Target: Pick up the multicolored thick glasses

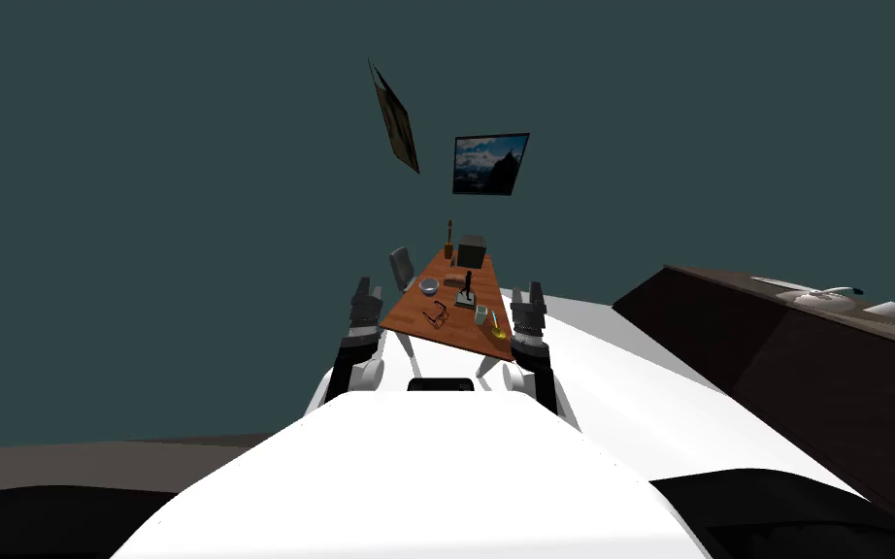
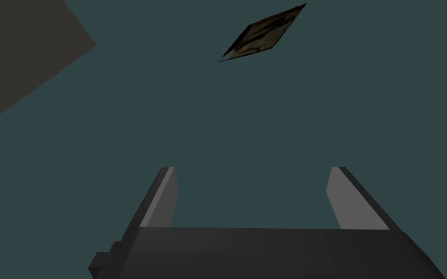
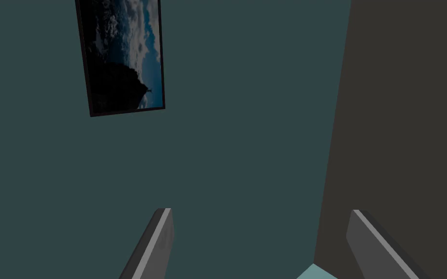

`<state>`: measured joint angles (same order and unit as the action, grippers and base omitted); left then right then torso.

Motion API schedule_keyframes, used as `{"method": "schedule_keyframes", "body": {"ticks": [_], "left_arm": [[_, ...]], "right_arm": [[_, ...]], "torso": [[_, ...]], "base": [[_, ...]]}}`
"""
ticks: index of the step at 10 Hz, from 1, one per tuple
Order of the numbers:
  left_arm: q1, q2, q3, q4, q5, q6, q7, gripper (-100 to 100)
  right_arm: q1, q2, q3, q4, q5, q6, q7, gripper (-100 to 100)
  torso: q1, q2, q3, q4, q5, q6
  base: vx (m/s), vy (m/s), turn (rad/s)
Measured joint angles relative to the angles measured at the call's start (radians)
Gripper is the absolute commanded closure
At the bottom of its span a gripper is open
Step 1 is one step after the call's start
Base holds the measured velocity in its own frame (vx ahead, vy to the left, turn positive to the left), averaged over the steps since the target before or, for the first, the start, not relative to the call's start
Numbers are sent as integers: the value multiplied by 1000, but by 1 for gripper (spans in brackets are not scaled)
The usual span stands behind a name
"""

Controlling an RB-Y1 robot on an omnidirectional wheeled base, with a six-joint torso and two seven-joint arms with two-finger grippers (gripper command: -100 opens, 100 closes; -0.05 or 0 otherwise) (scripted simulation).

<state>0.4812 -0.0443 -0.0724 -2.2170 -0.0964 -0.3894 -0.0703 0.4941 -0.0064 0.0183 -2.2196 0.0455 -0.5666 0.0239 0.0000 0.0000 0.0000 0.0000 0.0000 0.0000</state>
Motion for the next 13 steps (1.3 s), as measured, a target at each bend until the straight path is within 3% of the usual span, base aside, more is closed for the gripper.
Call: {"method": "schedule_keyframes", "body": {"ticks": [5, 13], "left_arm": [[-70, 117, -15, 74, 7, 113, 19, -100], [-171, 203, -20, 162, 16, 287, 36, -100]], "right_arm": [[0, 0, 0, 0, 0, 0, 0, 0], [0, 0, 0, 0, 0, 0, 0, 0]], "torso": [[0, 3, 2, 1, 0, 0], [0, 1, 0, 0, 0, 0]], "base": [[-49, 3, -133], [-18, -1, -113]]}}
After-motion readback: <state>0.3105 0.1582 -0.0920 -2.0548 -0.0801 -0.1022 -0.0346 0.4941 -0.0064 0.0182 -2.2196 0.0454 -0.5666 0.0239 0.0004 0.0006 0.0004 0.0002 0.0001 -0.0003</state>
